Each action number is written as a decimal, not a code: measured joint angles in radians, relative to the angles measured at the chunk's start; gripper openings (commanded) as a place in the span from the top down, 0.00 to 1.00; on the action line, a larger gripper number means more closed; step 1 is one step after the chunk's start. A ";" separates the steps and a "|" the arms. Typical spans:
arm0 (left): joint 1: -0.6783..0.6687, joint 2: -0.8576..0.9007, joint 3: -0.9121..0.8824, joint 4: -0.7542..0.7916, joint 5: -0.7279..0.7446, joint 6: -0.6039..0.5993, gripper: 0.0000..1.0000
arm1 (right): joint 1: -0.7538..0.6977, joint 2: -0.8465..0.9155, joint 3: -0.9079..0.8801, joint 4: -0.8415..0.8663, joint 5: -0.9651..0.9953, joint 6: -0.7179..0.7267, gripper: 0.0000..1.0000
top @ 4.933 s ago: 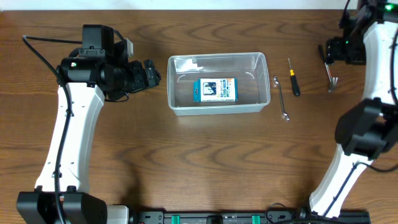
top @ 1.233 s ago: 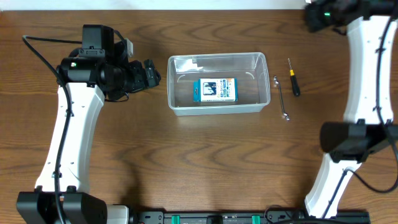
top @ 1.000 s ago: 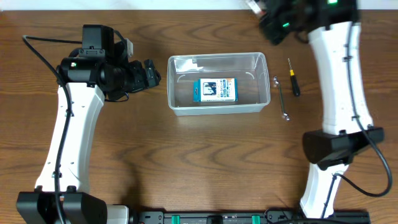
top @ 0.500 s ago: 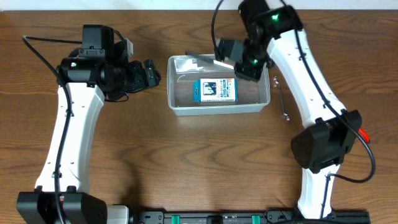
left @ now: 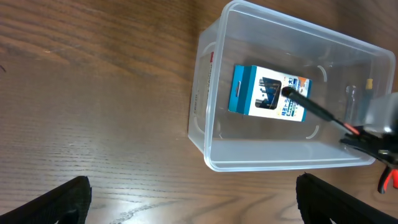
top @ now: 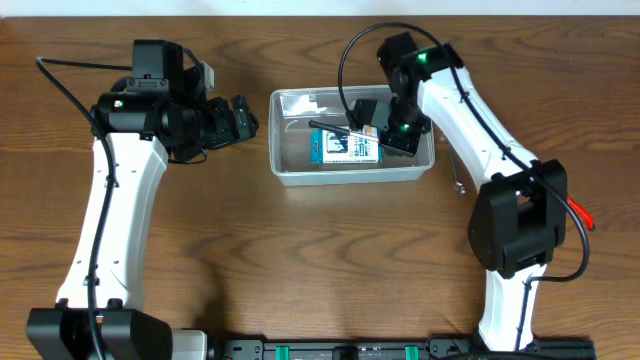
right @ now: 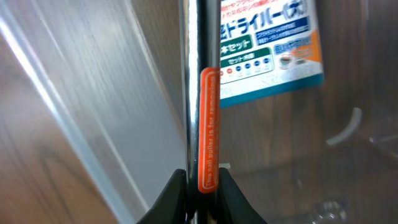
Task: Pack container
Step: 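Lower the tool into the container beside the box and open right gripper, then move right gripper to the yellow-handled screwdriver and grasp it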
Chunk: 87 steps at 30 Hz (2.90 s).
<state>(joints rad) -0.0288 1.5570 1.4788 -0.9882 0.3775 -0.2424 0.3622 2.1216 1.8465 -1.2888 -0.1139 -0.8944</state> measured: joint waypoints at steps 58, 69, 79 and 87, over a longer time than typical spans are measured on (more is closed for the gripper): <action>0.000 0.000 0.000 0.000 0.000 0.000 0.02 | -0.412 -0.109 0.396 -0.259 0.108 0.549 0.08; 0.000 0.000 0.000 0.000 0.000 0.000 0.02 | -0.492 -0.106 0.083 -0.031 0.108 0.592 0.22; 0.000 0.000 0.000 0.000 0.000 0.000 0.02 | -0.492 -0.099 -0.224 0.320 0.107 0.620 0.30; 0.000 0.000 0.000 0.000 0.000 0.000 0.02 | -0.488 -0.099 -0.315 0.406 0.106 0.646 0.34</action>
<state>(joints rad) -0.0288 1.5570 1.4788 -0.9882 0.3775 -0.2424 -0.1261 2.0228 1.5311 -0.8833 -0.0074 -0.2485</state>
